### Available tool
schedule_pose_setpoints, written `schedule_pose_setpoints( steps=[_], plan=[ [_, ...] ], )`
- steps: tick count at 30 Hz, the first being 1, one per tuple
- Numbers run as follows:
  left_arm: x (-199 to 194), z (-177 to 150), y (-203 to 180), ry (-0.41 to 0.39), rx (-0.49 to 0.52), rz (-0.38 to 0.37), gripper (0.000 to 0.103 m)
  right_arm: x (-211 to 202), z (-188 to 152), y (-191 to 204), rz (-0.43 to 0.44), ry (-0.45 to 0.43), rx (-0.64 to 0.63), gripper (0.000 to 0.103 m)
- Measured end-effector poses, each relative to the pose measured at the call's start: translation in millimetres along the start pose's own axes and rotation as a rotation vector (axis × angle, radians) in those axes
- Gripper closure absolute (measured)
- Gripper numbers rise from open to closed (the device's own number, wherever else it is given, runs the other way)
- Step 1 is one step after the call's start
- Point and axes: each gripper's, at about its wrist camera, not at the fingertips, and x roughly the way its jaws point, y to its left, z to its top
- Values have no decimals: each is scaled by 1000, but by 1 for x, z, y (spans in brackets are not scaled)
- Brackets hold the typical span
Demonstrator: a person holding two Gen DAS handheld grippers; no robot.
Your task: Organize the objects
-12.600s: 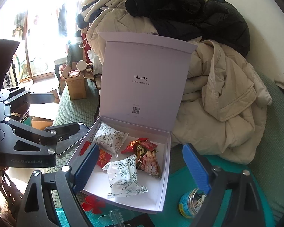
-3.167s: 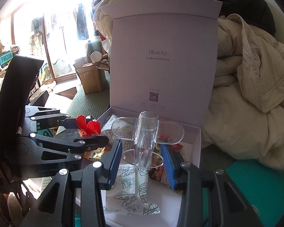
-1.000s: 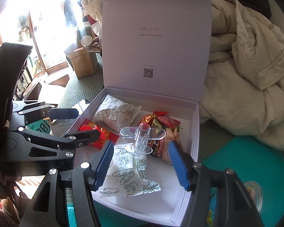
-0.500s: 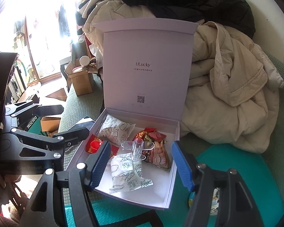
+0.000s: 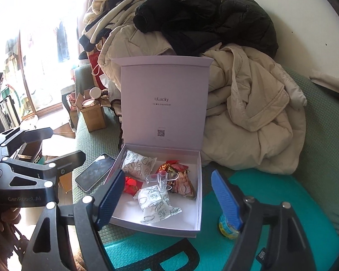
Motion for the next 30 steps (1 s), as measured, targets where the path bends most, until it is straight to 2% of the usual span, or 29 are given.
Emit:
schedule_pose_setpoints(
  steps=[5,11,16,25,30],
  plan=[
    [-21,-9,-3,4,8,-1,7,-22,-8,9,-12,-15,-19,19],
    [-40,-22,-4,-1,14,35,4,-43,-19,14,-37,-23,-20,18],
    [-52,-34,-1,4,-6,24,4,-53,-33,20,-47,-17,-13,15],
    [-61,-60,-1,26,-15,21,4,-66,-64,29,-58,-32,30,15],
    [-60,-78,0,49,-20,26,4,-65,-83,32,-79,-1,42,14]
  ],
)
